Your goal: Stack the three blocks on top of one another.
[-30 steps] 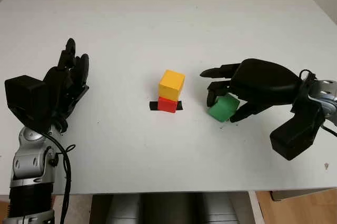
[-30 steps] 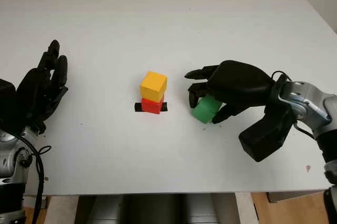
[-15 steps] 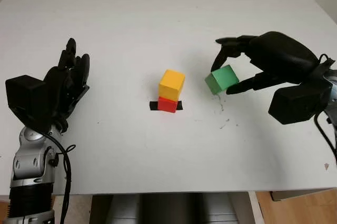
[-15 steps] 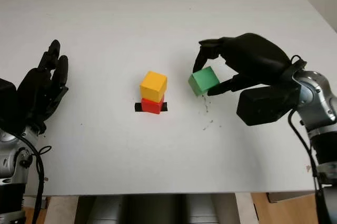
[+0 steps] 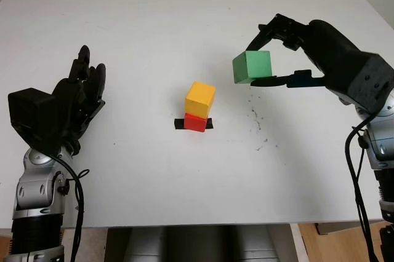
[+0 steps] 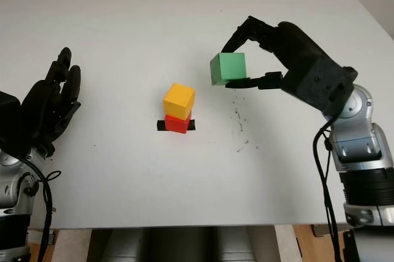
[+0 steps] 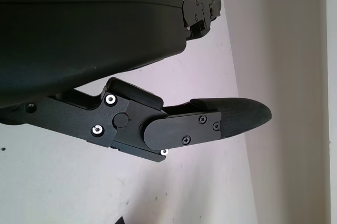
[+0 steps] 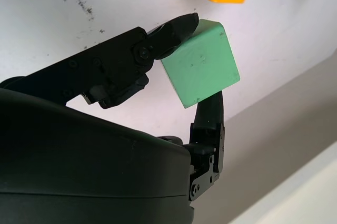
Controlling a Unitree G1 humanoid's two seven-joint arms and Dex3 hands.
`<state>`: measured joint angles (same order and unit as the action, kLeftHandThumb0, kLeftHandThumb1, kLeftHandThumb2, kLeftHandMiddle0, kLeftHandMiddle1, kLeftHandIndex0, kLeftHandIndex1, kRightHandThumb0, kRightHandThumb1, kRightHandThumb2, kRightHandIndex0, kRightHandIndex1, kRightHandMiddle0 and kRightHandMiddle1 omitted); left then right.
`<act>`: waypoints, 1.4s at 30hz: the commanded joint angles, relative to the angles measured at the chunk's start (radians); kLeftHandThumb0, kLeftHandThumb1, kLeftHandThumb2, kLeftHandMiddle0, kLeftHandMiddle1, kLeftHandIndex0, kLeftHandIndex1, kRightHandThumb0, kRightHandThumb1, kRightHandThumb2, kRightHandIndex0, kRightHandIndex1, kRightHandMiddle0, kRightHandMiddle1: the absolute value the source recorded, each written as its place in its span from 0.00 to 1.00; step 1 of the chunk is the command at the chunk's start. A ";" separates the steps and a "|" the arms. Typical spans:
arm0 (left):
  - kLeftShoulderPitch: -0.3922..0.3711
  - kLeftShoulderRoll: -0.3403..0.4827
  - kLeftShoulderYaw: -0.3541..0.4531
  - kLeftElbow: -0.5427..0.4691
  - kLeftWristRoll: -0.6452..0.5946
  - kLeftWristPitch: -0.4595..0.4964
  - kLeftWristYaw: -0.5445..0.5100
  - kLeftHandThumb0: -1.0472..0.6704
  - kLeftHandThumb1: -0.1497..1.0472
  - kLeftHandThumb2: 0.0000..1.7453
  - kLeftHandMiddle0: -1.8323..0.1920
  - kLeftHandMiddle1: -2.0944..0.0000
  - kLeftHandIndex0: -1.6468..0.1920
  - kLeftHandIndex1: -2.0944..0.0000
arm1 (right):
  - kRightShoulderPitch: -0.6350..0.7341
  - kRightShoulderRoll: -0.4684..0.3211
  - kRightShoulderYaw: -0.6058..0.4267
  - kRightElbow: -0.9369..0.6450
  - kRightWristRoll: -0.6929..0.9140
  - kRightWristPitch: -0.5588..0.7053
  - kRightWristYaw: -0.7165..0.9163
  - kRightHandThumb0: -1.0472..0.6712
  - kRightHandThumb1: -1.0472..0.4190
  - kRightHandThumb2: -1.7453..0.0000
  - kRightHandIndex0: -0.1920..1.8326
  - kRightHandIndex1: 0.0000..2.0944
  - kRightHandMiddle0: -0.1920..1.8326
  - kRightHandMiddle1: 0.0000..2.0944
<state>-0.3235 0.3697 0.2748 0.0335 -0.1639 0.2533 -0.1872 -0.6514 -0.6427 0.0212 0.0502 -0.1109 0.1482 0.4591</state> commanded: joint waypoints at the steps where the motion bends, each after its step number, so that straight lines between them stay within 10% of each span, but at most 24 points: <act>1: 0.005 0.004 0.002 -0.008 0.001 -0.002 0.004 0.17 1.00 0.31 1.00 0.97 0.99 0.97 | -0.095 -0.002 0.012 -0.052 0.005 0.074 0.039 0.43 0.09 0.98 0.25 0.02 0.26 0.77; 16: 0.002 0.017 -0.004 -0.011 0.005 0.009 -0.003 0.17 1.00 0.32 1.00 0.98 1.00 0.98 | -0.548 0.004 0.228 0.013 -0.040 0.591 0.400 0.46 0.07 0.96 0.25 0.02 0.23 0.85; 42: 0.019 0.007 -0.004 -0.043 0.004 0.046 0.010 0.18 1.00 0.31 1.00 0.98 0.99 0.98 | -0.401 0.078 0.250 0.006 0.006 0.657 0.332 0.38 0.00 0.91 0.19 0.00 0.11 0.85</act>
<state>-0.3163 0.3736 0.2658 0.0109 -0.1628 0.3023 -0.1803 -1.0556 -0.5714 0.2772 0.0513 -0.1124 0.8147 0.7944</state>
